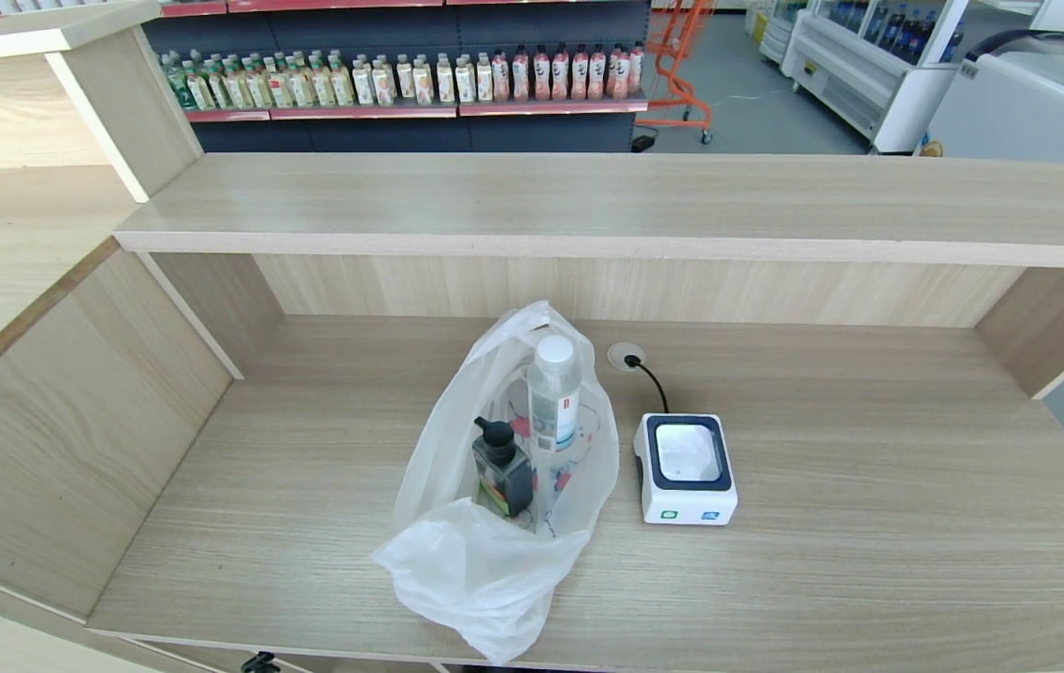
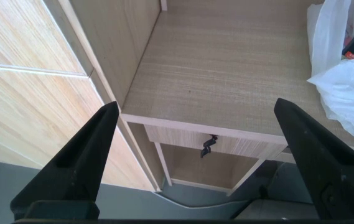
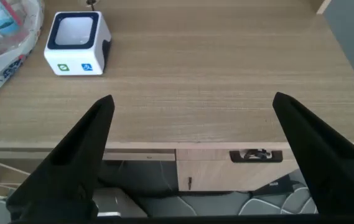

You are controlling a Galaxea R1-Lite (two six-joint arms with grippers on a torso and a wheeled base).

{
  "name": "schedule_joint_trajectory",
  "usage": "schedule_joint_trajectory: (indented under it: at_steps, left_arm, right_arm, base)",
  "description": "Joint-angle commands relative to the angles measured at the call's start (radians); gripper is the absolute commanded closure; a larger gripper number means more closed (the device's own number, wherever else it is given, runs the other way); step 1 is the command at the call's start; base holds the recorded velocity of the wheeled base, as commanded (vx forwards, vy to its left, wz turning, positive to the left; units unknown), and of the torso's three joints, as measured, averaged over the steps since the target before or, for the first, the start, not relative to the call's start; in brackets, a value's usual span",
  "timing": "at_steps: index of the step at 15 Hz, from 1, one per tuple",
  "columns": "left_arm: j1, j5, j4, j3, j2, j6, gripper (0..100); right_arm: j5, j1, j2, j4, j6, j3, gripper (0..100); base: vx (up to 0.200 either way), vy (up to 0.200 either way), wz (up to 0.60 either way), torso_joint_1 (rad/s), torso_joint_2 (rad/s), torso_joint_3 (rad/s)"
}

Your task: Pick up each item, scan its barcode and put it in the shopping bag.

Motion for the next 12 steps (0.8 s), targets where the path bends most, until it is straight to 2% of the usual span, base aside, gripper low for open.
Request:
schedule_joint_trajectory:
  at_steps: [1,6,7,12]
  left_arm:
    - [0.000,0.000,0.000,0.000,0.000,0.000,0]
    - [0.000,0.000,0.000,0.000,0.000,0.000,0]
    - [0.000,0.000,0.000,0.000,0.000,0.000,0]
    - [0.000,0.000,0.000,0.000,0.000,0.000,0]
  right_arm:
    - [0.009,-0.004,-0.031,0.002,0.009,0.003,0]
    - [0.009,-0.004,-0.031,0.003,0.017,0.003,0]
    - [0.009,-0.004,-0.031,0.003,0.018,0.003,100]
    - [0.009,-0.004,-0.031,0.005,0.020,0.003,100]
  base:
    - [0.000,0.000,0.00,0.000,0.00,0.000]
    - [0.000,0.000,0.00,0.000,0.00,0.000]
    - [0.000,0.000,0.00,0.000,0.00,0.000]
    - [0.000,0.000,0.00,0.000,0.00,0.000]
